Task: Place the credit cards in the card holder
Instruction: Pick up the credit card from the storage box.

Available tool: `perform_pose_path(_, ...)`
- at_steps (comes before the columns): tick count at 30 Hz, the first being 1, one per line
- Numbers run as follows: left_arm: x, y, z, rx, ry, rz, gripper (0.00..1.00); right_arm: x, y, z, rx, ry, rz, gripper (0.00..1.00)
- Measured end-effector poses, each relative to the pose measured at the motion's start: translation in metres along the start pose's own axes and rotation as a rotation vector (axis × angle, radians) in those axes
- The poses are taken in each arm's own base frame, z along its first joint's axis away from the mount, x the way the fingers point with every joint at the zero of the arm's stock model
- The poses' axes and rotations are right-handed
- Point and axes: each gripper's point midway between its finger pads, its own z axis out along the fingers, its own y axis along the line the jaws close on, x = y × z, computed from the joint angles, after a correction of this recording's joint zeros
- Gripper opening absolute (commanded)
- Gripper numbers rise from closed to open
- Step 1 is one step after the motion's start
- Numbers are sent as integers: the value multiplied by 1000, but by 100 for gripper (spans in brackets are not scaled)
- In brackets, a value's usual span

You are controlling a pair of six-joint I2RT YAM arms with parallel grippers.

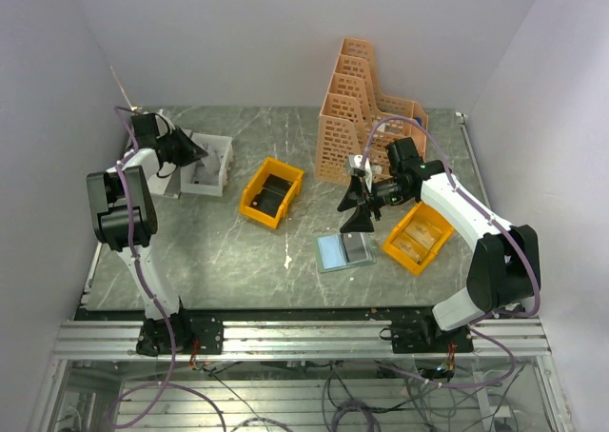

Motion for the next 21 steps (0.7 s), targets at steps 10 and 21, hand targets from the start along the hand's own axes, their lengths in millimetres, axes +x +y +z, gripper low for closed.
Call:
perform_pose_path(10,5,3,0,-10,19,-3,19,0,0,0,0,0,0,68)
perform_pose_path(21,6,12,-1,-54,20,6,7,0,0,0,0,0,0,68)
